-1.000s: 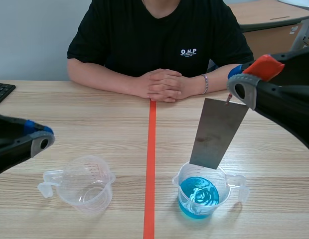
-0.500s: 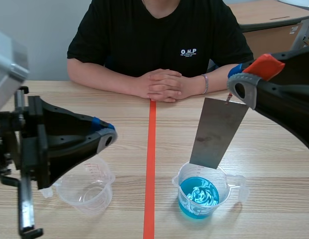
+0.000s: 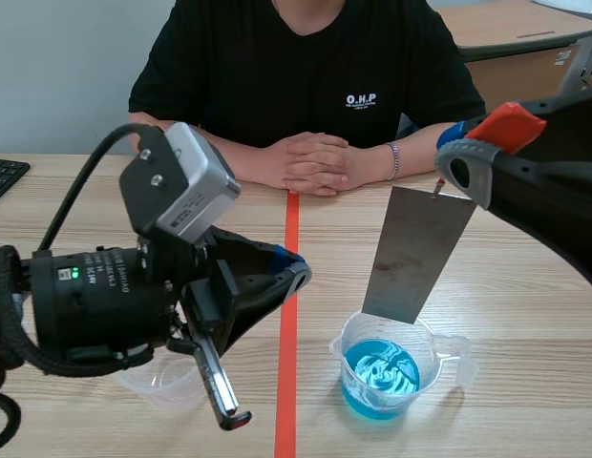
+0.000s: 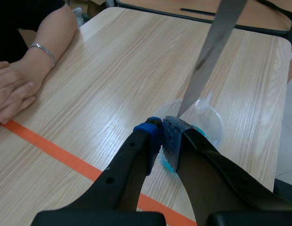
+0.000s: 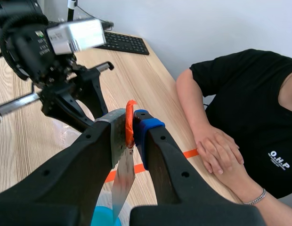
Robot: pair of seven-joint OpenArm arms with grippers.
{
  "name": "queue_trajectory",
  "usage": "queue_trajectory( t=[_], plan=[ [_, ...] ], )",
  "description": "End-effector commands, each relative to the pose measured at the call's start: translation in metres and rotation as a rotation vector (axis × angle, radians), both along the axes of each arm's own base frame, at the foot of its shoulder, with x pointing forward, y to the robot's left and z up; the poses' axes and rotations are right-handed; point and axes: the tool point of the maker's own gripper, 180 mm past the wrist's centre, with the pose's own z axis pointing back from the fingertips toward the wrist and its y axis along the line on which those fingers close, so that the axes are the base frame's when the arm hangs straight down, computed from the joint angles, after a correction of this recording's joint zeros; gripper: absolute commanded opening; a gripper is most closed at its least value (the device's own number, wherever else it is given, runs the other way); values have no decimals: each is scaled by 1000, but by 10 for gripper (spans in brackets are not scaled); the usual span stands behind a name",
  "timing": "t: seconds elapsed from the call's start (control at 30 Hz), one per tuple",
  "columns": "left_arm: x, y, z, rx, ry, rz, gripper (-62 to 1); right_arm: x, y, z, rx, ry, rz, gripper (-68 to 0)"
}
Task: Do the redox reaction experiment.
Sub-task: 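Point at the plate with the left hand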
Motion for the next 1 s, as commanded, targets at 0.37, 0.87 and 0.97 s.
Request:
queue_trajectory(
  t=[0.37,0.87,0.97],
  plan=[
    [-15,-34,-3,-38,0,-56,-567,0,0,6,27,-11,5,-658],
    [-14,-35,-4,-24,-17,-56,-567,0,0,7,30,-13,6,-658],
    [-12,-34,-4,-23,-20,-42,-567,0,0,7,30,-13,6,-658]
  ],
)
